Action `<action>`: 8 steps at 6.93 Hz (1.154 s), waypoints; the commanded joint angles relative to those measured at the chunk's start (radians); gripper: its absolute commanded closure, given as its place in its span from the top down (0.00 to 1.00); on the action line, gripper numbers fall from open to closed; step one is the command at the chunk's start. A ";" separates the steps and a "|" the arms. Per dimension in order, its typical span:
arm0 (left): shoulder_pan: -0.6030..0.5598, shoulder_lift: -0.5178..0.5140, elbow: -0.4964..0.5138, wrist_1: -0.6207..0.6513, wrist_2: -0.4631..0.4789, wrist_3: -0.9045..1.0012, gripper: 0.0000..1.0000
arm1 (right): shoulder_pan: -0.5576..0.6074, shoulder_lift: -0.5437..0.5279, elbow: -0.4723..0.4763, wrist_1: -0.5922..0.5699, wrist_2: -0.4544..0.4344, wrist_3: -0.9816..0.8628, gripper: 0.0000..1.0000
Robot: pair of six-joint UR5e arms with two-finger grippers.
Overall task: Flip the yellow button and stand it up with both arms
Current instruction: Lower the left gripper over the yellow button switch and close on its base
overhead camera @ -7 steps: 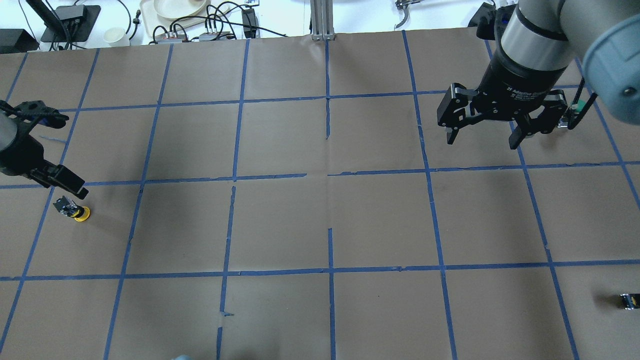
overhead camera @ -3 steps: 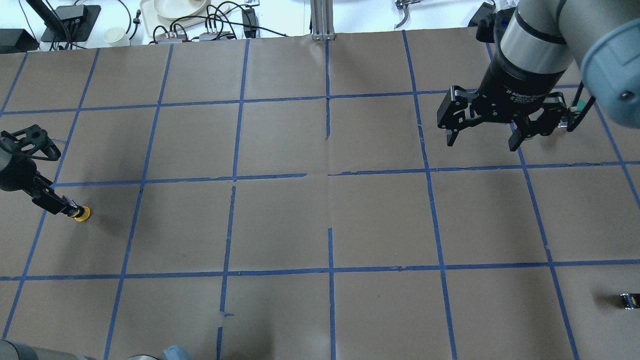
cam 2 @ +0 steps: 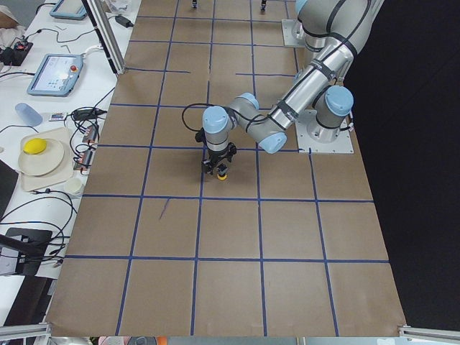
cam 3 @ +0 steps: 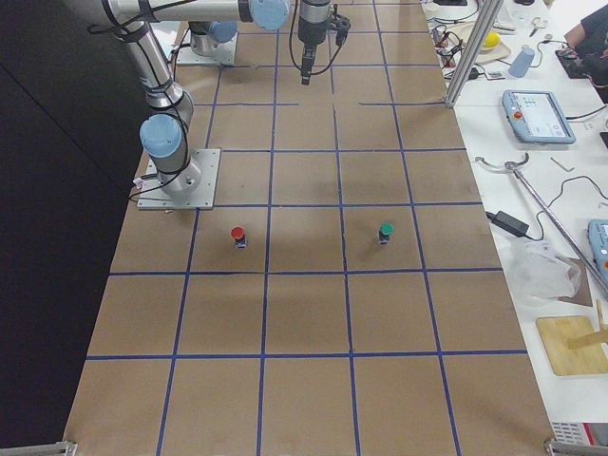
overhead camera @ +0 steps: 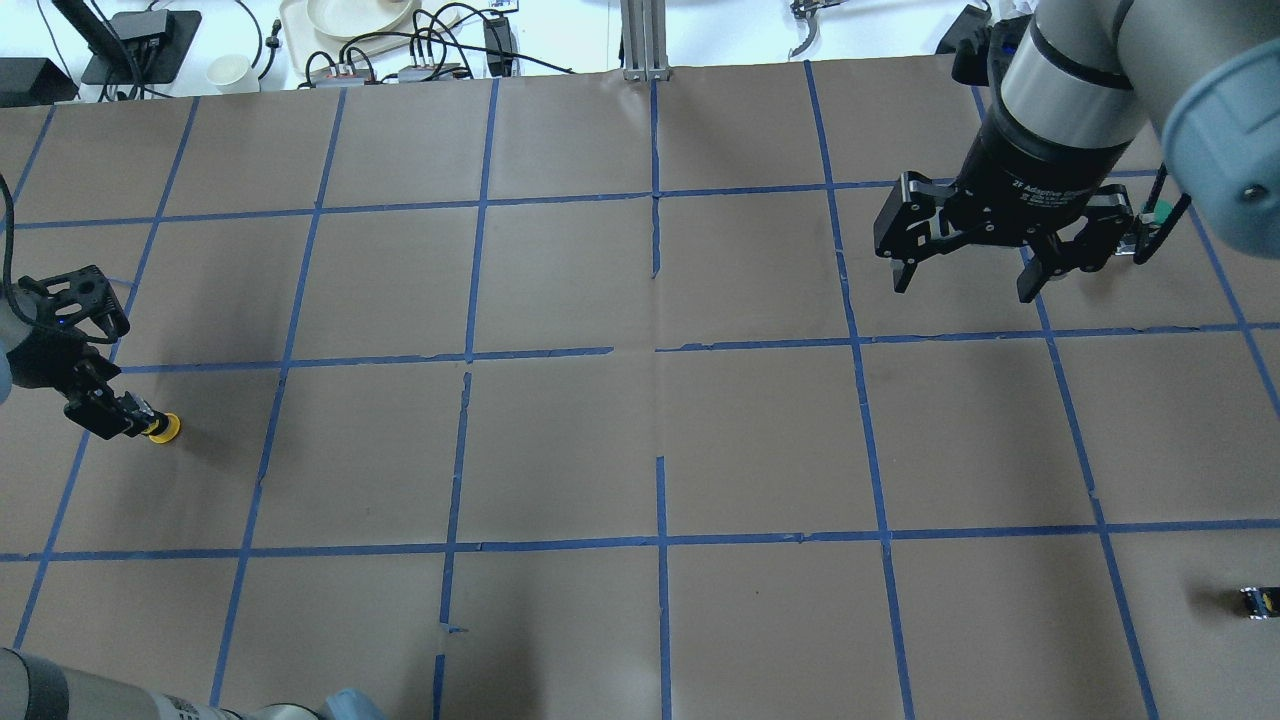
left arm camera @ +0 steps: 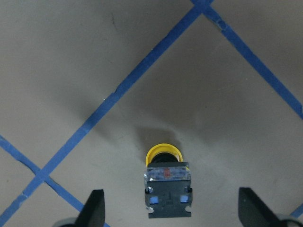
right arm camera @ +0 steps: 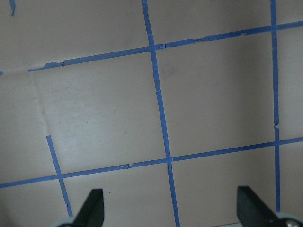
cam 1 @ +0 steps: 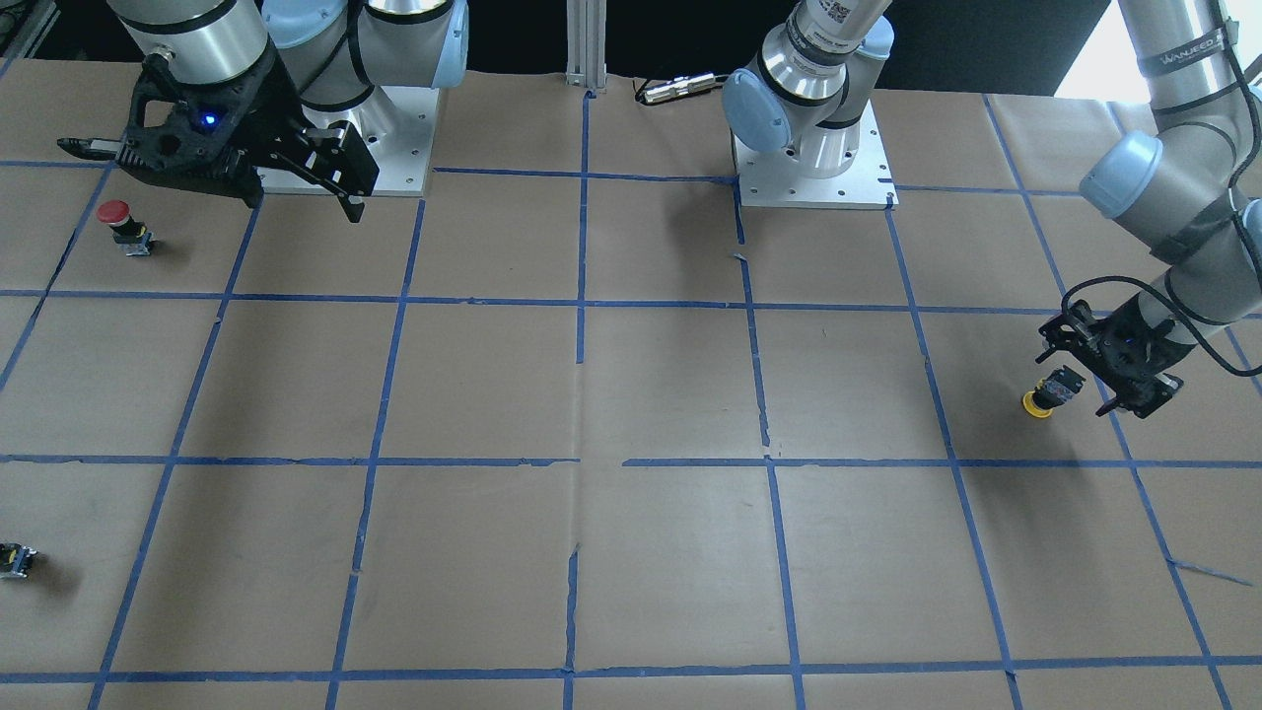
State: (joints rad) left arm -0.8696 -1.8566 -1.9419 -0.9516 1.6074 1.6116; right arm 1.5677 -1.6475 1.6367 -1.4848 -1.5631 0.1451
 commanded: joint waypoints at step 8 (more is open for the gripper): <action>-0.037 0.028 0.061 -0.083 -0.102 -0.082 0.17 | 0.000 0.011 0.015 0.005 -0.002 0.008 1.00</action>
State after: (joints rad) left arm -0.8862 -1.8454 -1.9148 -0.9776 1.5587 1.5751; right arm 1.5677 -1.6418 1.6482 -1.4837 -1.5645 0.1486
